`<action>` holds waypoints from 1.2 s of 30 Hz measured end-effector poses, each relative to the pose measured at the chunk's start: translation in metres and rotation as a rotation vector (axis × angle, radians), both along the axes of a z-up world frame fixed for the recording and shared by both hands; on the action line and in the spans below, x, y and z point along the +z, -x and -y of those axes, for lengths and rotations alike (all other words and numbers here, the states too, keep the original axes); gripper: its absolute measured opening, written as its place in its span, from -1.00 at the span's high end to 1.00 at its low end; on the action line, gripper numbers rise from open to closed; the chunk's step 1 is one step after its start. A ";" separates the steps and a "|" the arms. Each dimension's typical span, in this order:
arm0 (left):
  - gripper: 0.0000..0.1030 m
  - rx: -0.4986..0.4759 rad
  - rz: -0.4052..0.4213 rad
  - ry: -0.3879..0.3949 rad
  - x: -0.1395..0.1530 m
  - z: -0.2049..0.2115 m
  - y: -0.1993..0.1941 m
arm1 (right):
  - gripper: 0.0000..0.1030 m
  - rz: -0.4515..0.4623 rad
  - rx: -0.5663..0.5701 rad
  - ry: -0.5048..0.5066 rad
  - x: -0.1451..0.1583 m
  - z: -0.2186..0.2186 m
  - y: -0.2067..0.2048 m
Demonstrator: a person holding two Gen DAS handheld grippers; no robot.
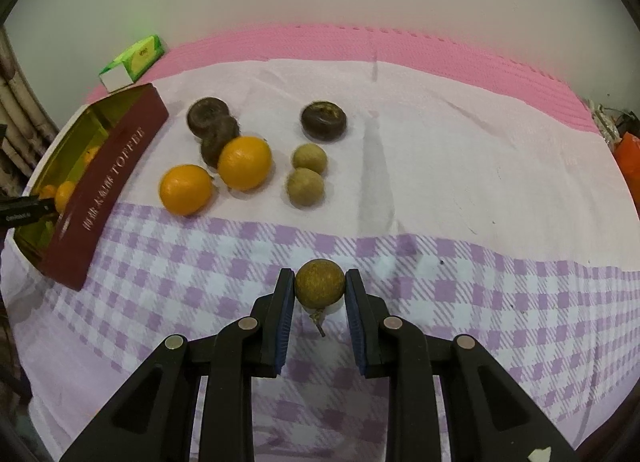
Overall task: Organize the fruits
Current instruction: 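Carry the orange into the tin and open the left gripper, then lower the green fruit into the tin and open the right gripper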
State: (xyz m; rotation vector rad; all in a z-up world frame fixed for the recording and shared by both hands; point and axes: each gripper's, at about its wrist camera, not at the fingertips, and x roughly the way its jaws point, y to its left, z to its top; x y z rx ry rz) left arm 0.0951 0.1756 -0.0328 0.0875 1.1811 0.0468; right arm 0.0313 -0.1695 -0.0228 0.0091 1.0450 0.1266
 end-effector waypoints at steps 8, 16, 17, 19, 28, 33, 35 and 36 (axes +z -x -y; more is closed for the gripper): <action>0.06 -0.019 0.051 -0.011 0.011 0.002 0.005 | 0.54 0.032 0.083 -0.008 0.019 -0.035 -0.012; -0.23 -0.013 0.119 -0.005 0.028 -0.005 0.012 | 0.54 0.052 0.211 -0.011 0.035 -0.101 -0.024; -0.24 -0.008 0.122 -0.004 0.029 -0.006 0.013 | 0.54 0.054 0.230 -0.011 0.037 -0.110 -0.025; -0.24 0.004 0.128 -0.011 0.033 -0.008 0.013 | 0.54 0.062 0.270 -0.008 0.041 -0.129 -0.027; -0.33 0.125 0.181 0.013 0.056 -0.044 0.009 | 0.54 0.068 0.392 -0.010 0.043 -0.205 -0.036; -0.34 0.217 0.174 0.041 0.055 -0.075 0.006 | 0.54 0.057 0.434 0.014 0.033 -0.230 -0.046; -0.34 0.243 0.169 0.058 0.054 -0.083 0.005 | 0.54 0.047 0.442 0.021 0.028 -0.238 -0.051; -0.34 0.254 0.168 0.063 0.054 -0.086 0.005 | 0.54 0.043 0.444 0.023 0.025 -0.243 -0.053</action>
